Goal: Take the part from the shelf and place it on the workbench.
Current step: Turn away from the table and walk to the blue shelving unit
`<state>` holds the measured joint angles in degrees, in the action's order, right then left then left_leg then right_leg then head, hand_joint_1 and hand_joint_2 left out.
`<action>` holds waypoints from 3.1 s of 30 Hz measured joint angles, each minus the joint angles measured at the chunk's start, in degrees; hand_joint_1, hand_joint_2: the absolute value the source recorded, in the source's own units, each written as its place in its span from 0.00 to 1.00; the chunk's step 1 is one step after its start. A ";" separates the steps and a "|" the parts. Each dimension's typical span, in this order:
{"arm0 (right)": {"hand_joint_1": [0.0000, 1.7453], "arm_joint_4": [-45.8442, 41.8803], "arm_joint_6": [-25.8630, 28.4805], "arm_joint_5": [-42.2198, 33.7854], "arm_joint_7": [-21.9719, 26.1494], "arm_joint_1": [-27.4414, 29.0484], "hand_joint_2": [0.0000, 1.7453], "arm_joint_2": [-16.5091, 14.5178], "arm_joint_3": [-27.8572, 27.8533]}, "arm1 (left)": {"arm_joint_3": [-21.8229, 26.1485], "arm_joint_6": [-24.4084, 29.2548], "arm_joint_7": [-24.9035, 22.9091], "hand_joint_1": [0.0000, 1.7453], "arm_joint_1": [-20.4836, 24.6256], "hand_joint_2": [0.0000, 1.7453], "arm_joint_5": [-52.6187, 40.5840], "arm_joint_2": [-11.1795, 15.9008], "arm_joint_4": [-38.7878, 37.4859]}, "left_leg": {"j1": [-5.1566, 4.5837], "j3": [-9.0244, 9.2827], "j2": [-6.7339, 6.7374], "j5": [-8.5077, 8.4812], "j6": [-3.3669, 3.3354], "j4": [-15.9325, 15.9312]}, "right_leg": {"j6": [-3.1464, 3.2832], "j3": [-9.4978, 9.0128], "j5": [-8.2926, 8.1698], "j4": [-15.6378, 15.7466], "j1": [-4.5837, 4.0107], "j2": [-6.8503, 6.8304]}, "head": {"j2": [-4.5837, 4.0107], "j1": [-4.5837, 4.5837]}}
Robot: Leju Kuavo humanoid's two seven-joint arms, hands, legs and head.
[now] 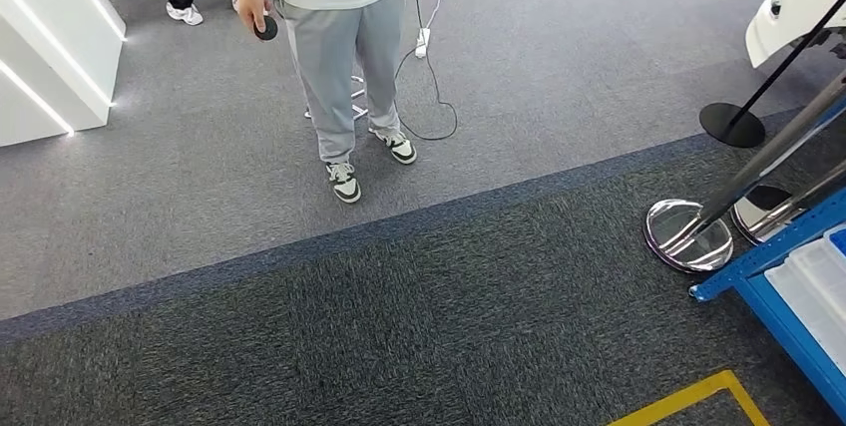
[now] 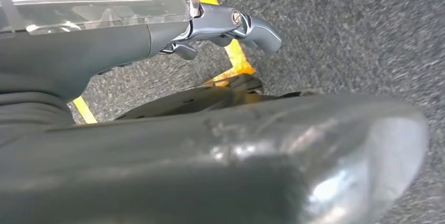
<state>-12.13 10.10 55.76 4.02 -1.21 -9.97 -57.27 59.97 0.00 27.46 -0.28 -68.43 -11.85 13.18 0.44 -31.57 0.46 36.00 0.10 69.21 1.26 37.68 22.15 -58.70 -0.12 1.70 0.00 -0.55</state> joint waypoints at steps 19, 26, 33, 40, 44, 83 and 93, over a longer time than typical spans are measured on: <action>0.00 -0.09 1.16 2.50 -0.43 -0.08 0.00 -0.31 0.03 | 1.00 0.24 -0.19 0.00 0.39 0.00 -0.79 -0.03 -0.16 | -0.74 -4.66 1.84 -14.11 -1.08 -11.12 | -3.85 -11.18 8.71 -0.33 1.49 -1.90 | -0.01 0.06; 0.00 -0.10 1.07 2.95 -0.48 -0.22 0.00 -0.32 0.03 | 1.38 0.21 -0.40 0.00 0.37 0.00 -1.06 -0.04 -0.20 | 0.04 -7.73 0.52 -6.41 1.18 -2.85 | -0.41 -9.68 7.10 1.45 0.98 -1.95 | -0.01 -0.43; 0.00 -0.09 -0.03 4.86 0.76 0.03 0.00 -0.44 0.21 | 1.73 0.11 -1.23 0.00 0.32 0.00 -1.80 0.01 -0.25 | -0.16 1.85 -1.43 -7.23 -0.14 -8.04 | -0.98 -5.79 4.06 1.11 0.40 -1.09 | 0.00 -0.62; 0.00 -0.09 0.07 5.56 0.08 -0.08 0.00 -0.50 0.64 | 1.78 0.13 -1.43 0.00 0.29 0.00 -2.04 -0.04 -0.28 | -0.38 4.09 -0.58 -8.78 -2.07 -13.98 | -2.89 -3.31 6.49 -3.57 0.74 -0.80 | 0.00 -0.51; 0.00 -0.07 0.06 5.52 0.00 0.10 0.00 -0.50 0.64 | 1.80 0.11 -1.51 0.00 0.08 0.00 -2.06 -0.04 -0.30 | -0.65 2.96 0.70 -9.28 -2.33 -13.79 | -3.50 1.26 11.64 -14.71 1.02 -1.12 | 0.00 -0.43; 0.00 -0.07 -2.04 5.65 -3.10 0.18 0.00 -0.28 0.56 | 1.80 -0.75 -1.97 0.00 0.33 0.00 -3.91 -0.03 -0.33 | -0.89 1.51 1.57 -8.96 -0.23 -11.63 | -1.22 -6.32 5.11 0.53 0.48 -2.38 | 0.00 -0.40; 0.00 -0.07 -0.83 6.22 -4.92 0.09 0.00 -0.29 -0.70 | 1.84 1.75 -5.94 0.00 0.13 0.00 -5.99 0.10 -0.33 | -0.18 -1.68 -0.57 -6.51 0.91 -3.92 | -0.14 -6.22 4.67 0.57 0.68 -0.26 | 0.00 -0.49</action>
<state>-12.20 9.28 61.98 -0.90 -1.13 -10.27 -57.97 61.81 1.75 21.52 -0.15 -74.42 -11.75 12.85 0.26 -33.26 -0.11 29.49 1.02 65.28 1.11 31.46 26.82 -58.13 0.56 1.44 0.00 -1.04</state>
